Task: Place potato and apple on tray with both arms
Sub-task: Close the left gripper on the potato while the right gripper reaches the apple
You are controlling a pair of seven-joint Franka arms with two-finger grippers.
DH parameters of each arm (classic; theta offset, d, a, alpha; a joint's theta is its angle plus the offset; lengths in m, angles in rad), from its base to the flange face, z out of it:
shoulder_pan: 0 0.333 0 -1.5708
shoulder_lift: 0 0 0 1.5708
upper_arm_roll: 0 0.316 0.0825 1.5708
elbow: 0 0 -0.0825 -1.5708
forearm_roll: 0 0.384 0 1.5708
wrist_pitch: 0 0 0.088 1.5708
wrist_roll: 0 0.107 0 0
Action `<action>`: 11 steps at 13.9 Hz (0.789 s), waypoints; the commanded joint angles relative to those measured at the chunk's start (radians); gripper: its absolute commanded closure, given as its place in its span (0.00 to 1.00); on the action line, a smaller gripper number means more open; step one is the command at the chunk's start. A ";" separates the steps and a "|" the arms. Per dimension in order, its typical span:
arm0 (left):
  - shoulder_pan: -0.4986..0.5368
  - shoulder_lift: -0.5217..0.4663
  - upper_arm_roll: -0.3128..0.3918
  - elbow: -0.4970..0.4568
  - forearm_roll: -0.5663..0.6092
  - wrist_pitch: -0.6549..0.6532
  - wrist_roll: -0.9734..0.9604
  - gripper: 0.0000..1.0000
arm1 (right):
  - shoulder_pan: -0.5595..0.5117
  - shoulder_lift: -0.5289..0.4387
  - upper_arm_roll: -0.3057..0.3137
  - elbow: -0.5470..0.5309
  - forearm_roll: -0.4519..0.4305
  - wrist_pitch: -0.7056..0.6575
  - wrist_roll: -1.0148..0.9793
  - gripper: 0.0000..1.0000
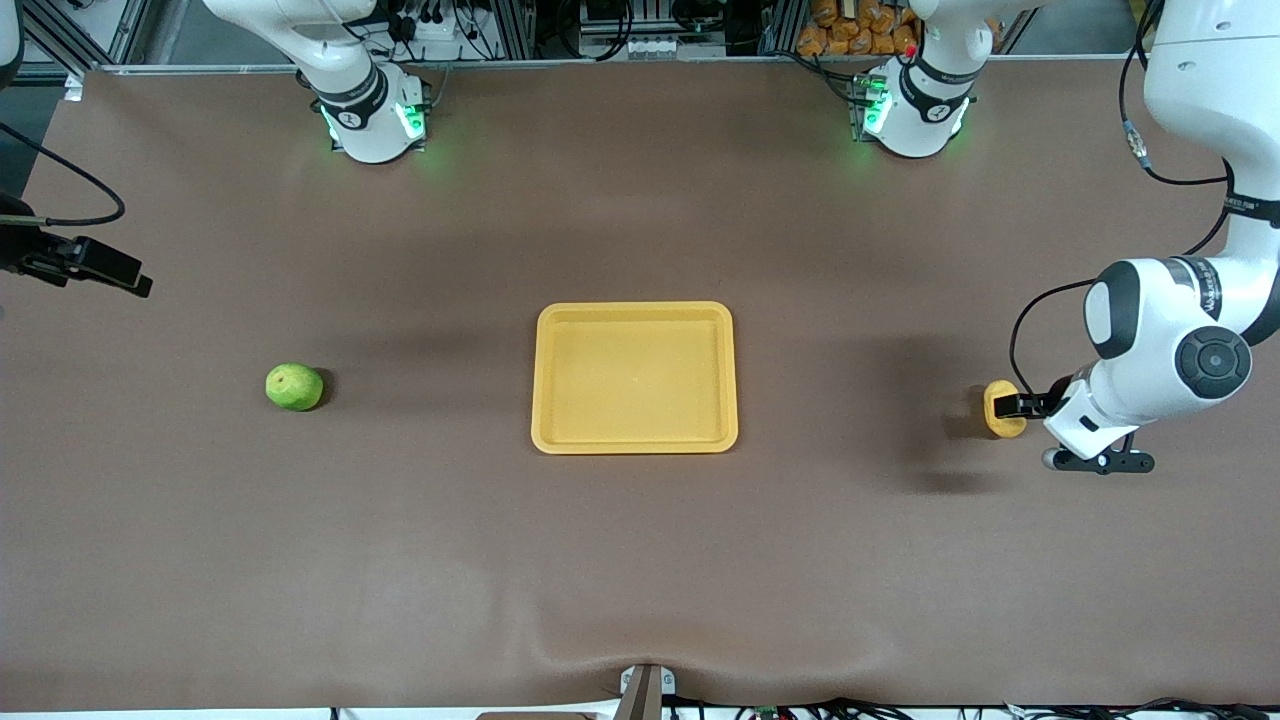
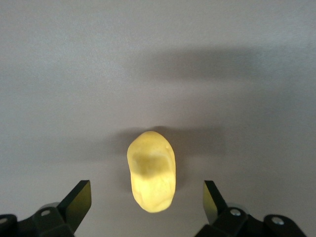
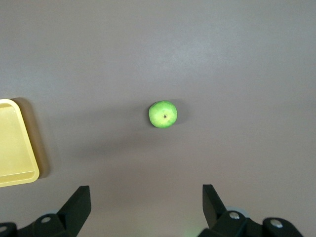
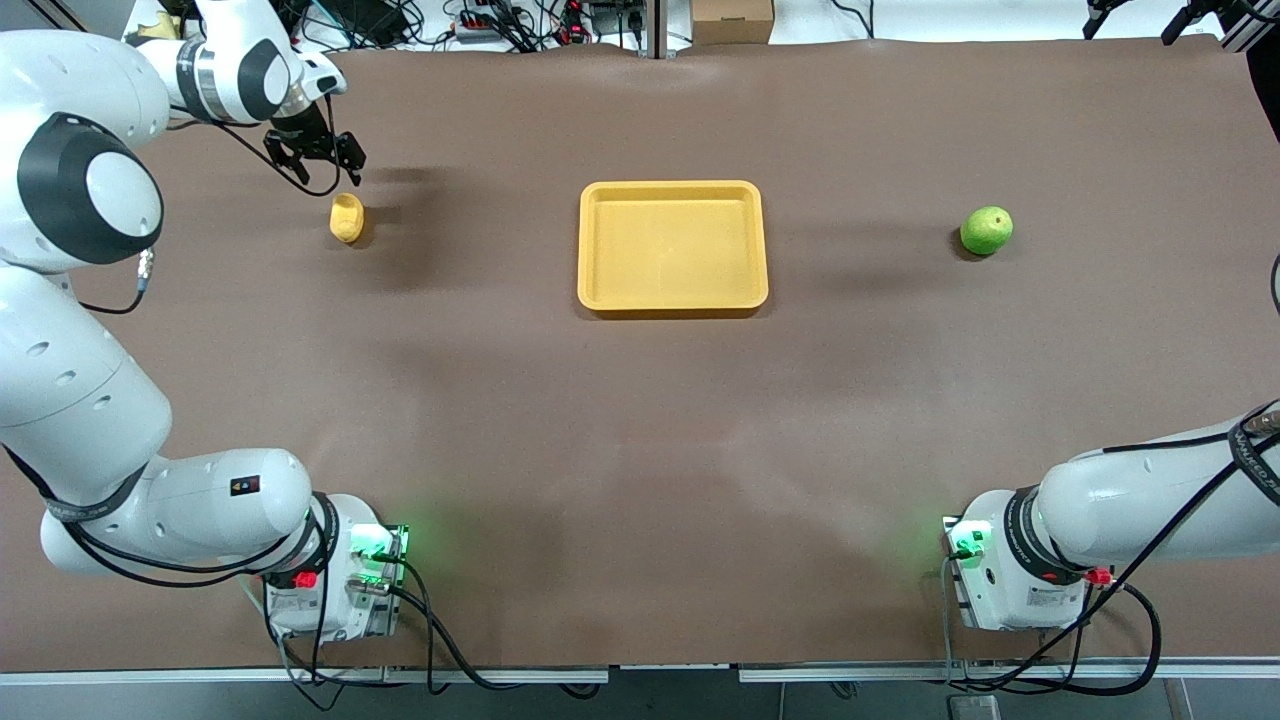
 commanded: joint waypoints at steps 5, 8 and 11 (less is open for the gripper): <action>0.026 0.045 -0.007 -0.003 0.003 0.049 0.007 0.06 | -0.002 0.059 0.001 0.014 -0.009 0.039 -0.035 0.00; 0.028 0.055 -0.008 -0.012 0.000 0.066 -0.011 0.10 | 0.005 0.104 0.002 -0.001 -0.009 0.102 -0.037 0.00; 0.031 0.068 -0.008 -0.015 -0.001 0.083 -0.014 0.10 | 0.000 0.131 0.002 -0.043 -0.009 0.181 -0.093 0.00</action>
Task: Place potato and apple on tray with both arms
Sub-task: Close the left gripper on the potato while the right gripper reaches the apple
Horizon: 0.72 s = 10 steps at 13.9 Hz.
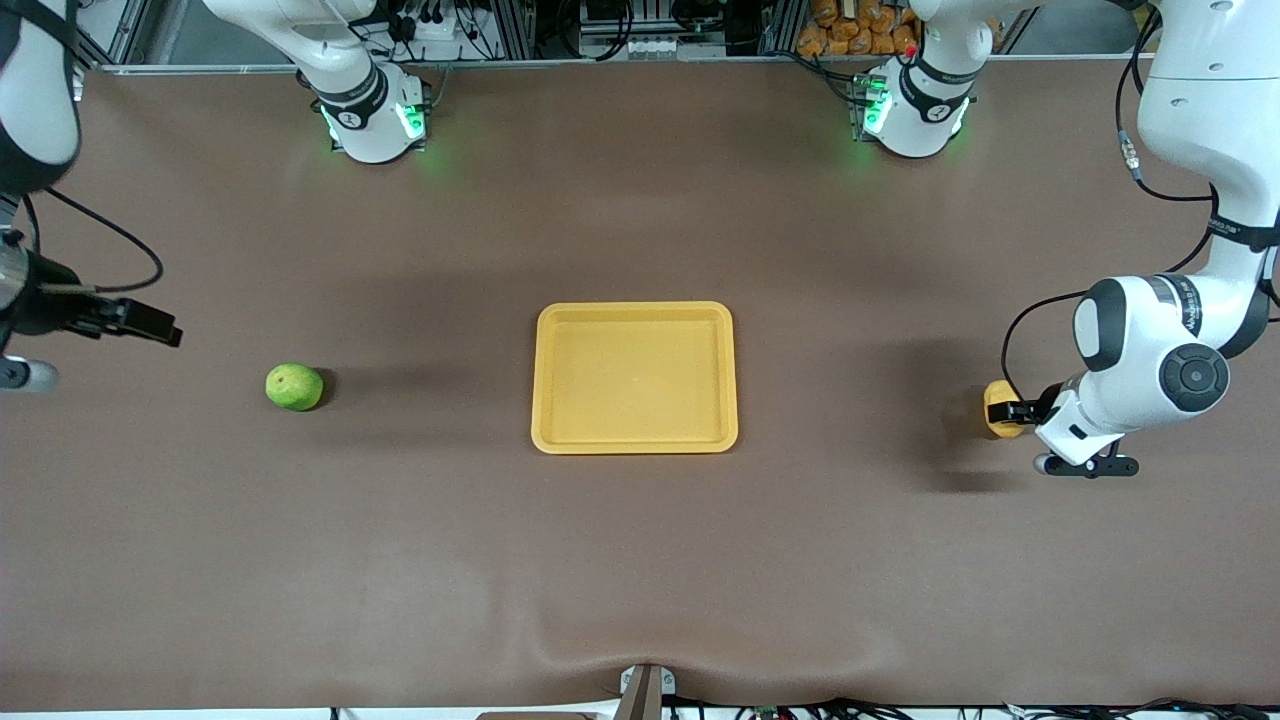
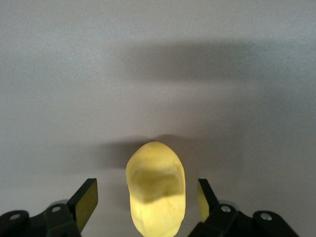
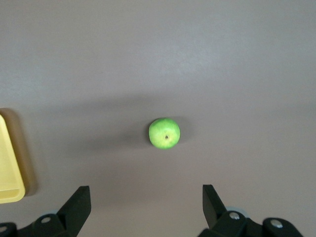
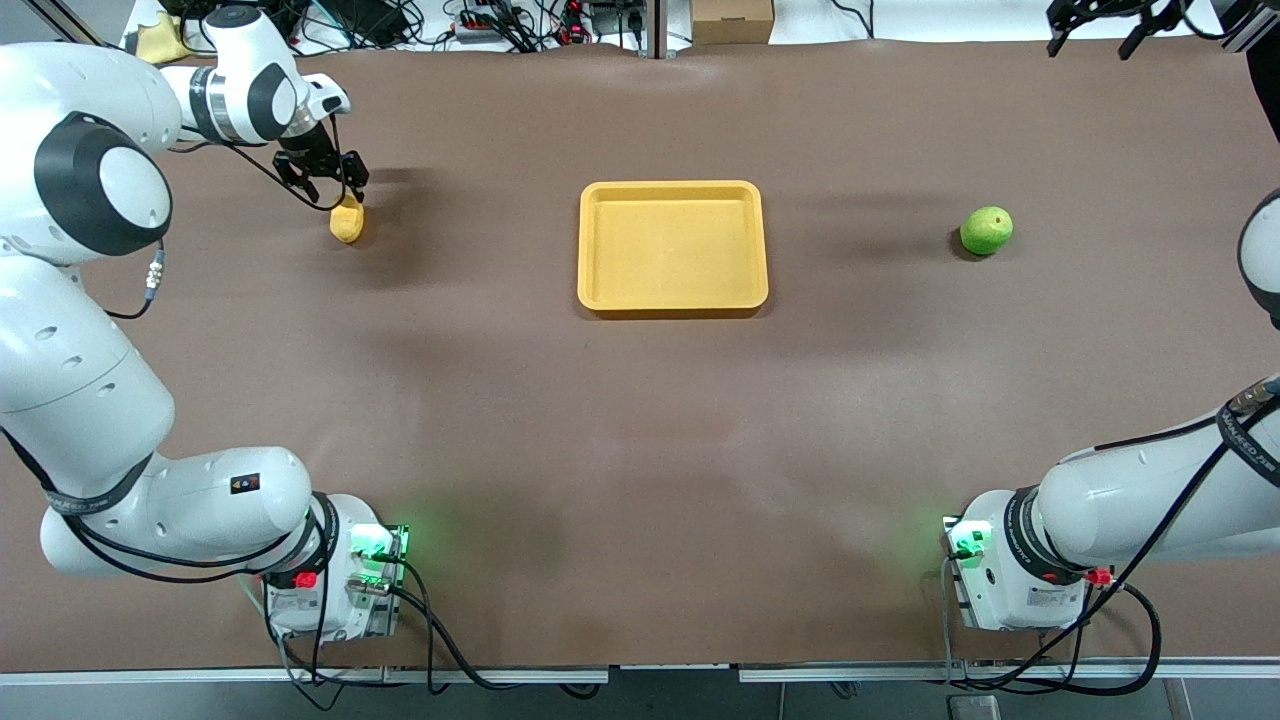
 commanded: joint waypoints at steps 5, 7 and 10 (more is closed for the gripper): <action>0.011 0.009 -0.007 -0.041 -0.001 0.068 -0.006 0.17 | -0.002 0.060 -0.001 -0.026 -0.008 0.059 -0.050 0.00; 0.011 0.011 -0.009 -0.042 -0.001 0.068 -0.006 0.23 | -0.003 0.074 -0.001 -0.026 -0.008 0.061 -0.050 0.00; 0.011 0.011 -0.009 -0.045 -0.001 0.068 -0.006 0.42 | -0.002 0.083 -0.001 -0.026 -0.008 0.062 -0.050 0.00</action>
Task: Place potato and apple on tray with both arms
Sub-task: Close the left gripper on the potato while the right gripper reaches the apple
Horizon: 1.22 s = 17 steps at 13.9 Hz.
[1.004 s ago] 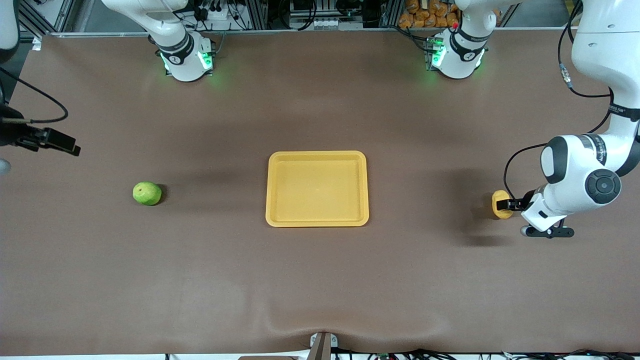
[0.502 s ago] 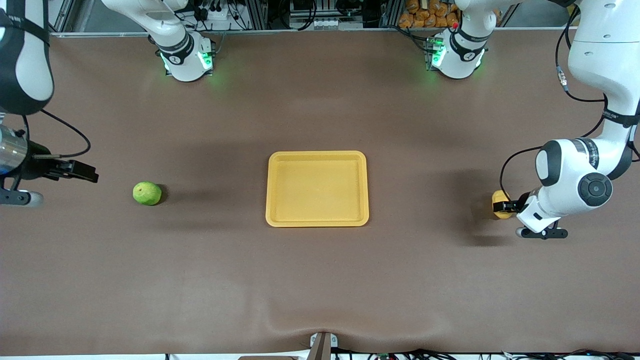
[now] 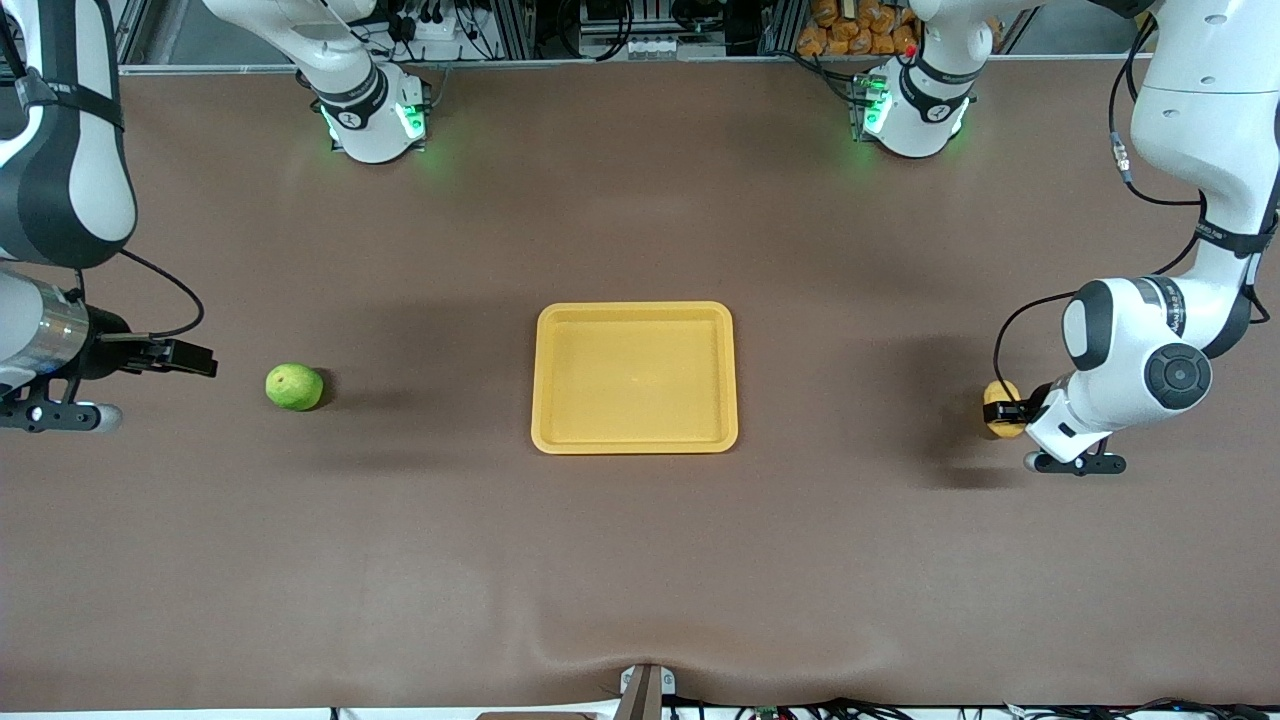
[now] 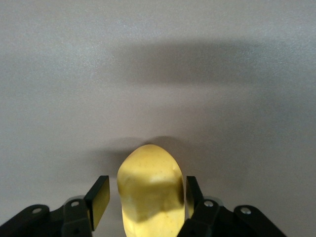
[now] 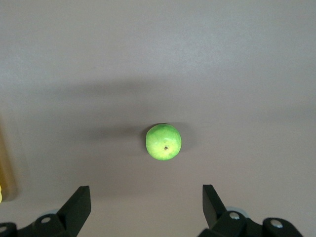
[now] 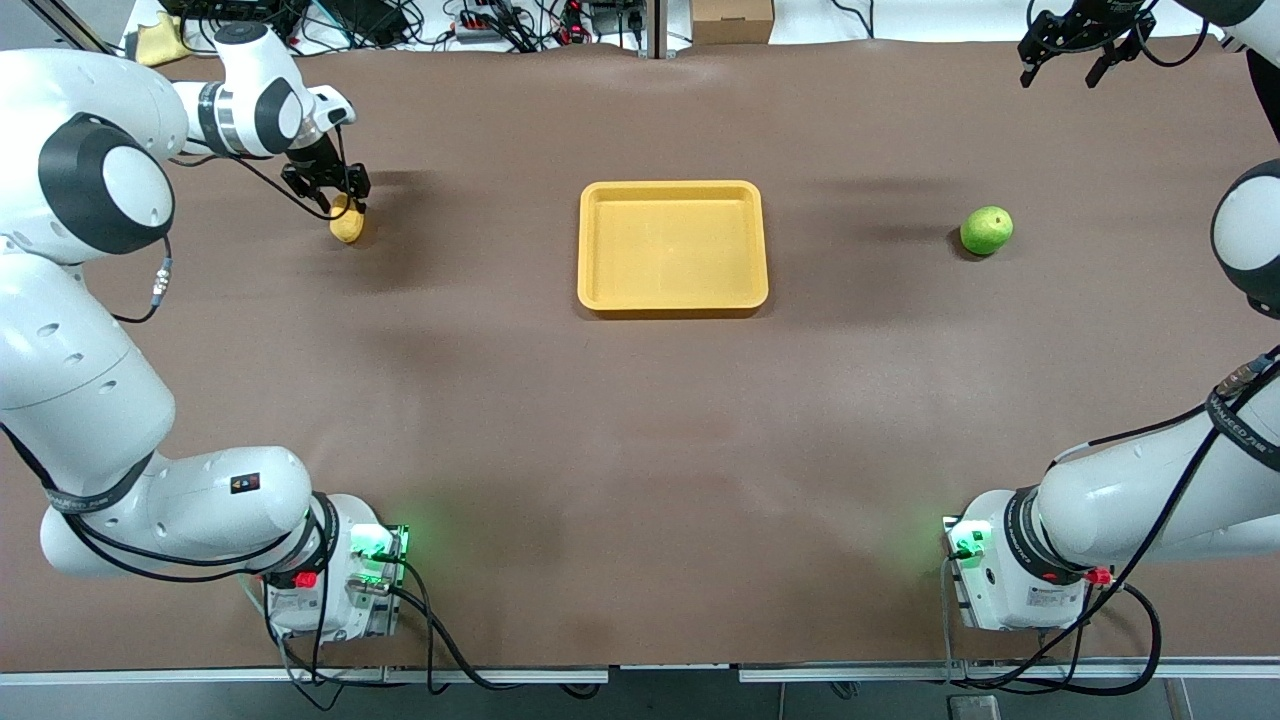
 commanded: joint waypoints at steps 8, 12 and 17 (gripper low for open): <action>-0.002 -0.040 -0.027 -0.010 -0.001 -0.008 0.004 1.00 | 0.003 0.022 0.000 -0.054 -0.008 0.082 -0.011 0.00; -0.001 -0.078 -0.088 -0.001 -0.001 -0.071 0.002 1.00 | 0.014 0.020 0.003 -0.142 -0.008 0.203 -0.011 0.00; -0.002 -0.107 -0.208 0.006 0.001 -0.141 -0.021 1.00 | 0.019 0.020 0.003 -0.306 -0.008 0.428 -0.103 0.00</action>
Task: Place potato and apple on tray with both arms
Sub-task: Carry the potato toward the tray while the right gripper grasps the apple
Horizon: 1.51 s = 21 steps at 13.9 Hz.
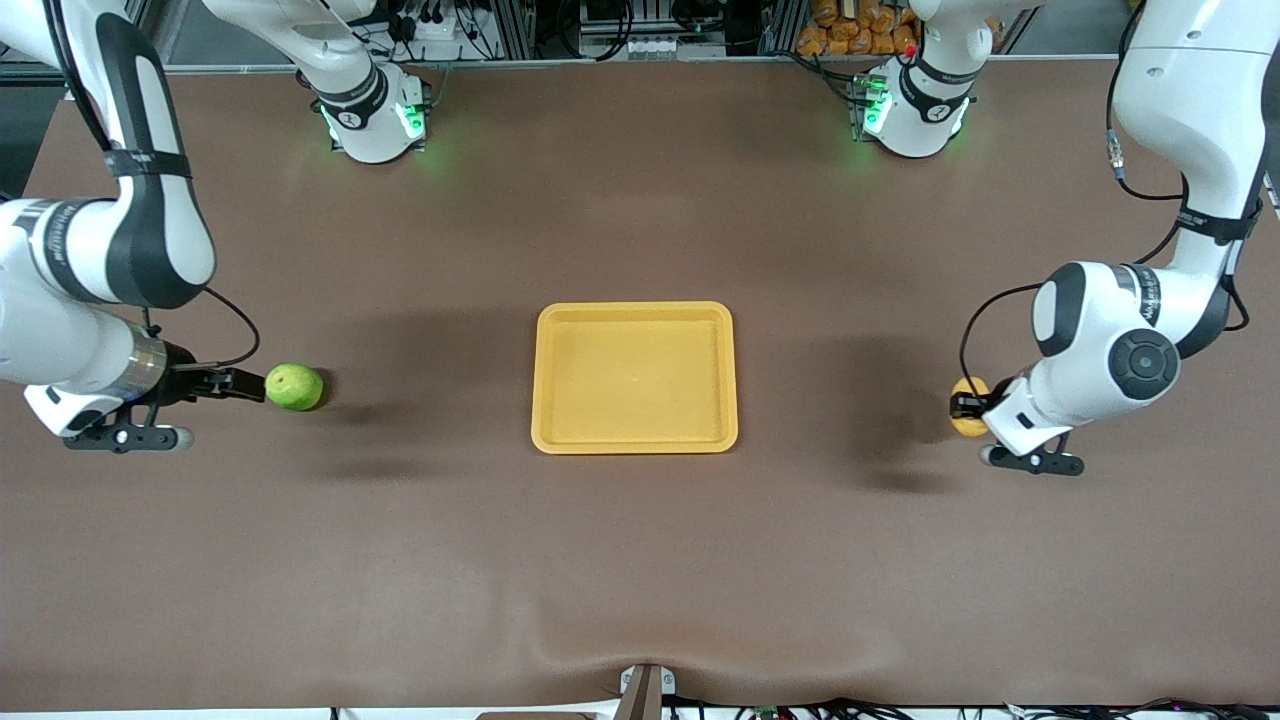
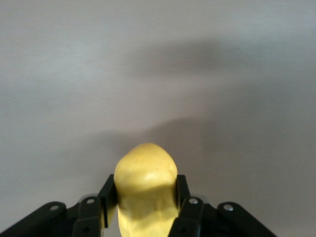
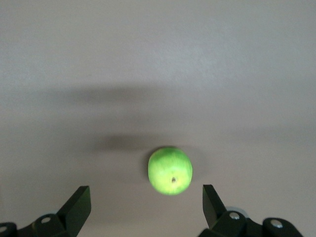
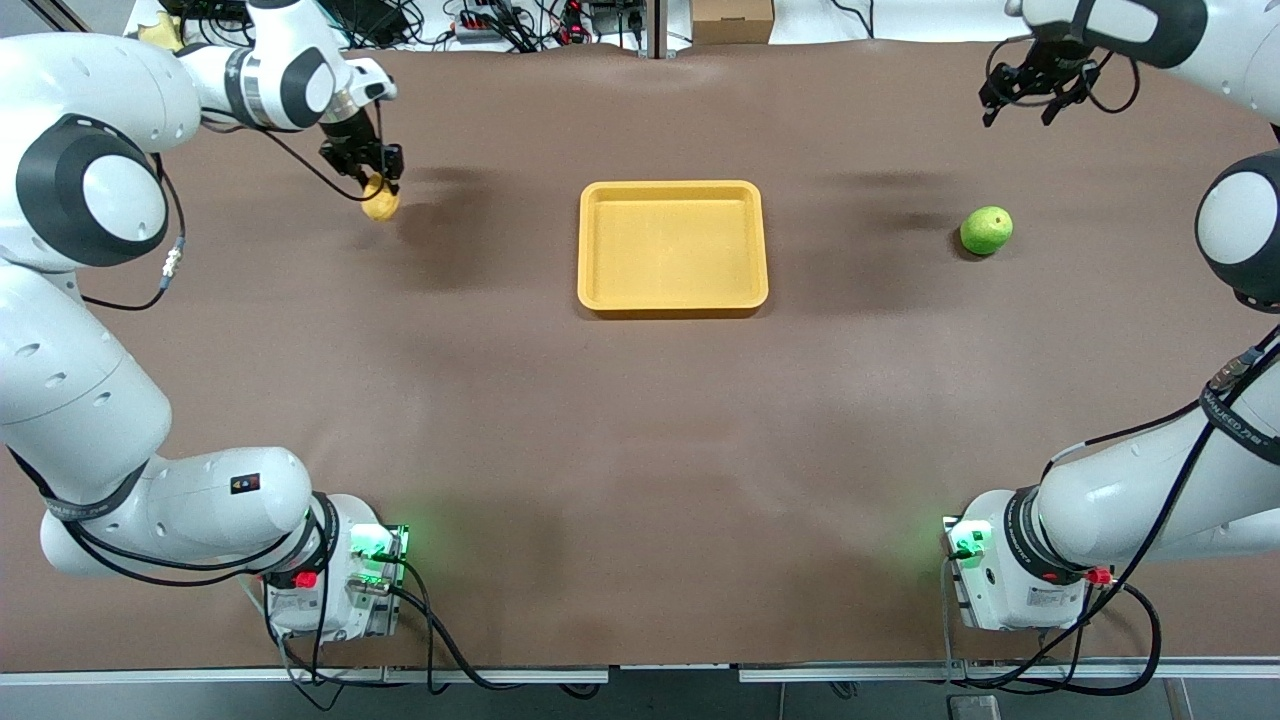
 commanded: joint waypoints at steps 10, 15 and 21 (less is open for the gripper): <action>-0.160 -0.018 -0.173 0.067 0.014 -0.082 -0.492 1.00 | -0.033 0.070 -0.003 -0.259 -0.008 0.340 -0.169 0.00; -0.306 0.040 -0.166 0.150 0.033 -0.079 -0.684 1.00 | -0.047 0.123 -0.001 -0.265 -0.008 0.344 -0.172 0.00; -0.421 0.136 -0.164 0.250 0.103 -0.079 -0.761 1.00 | -0.049 0.143 -0.001 -0.280 -0.008 0.329 -0.172 0.28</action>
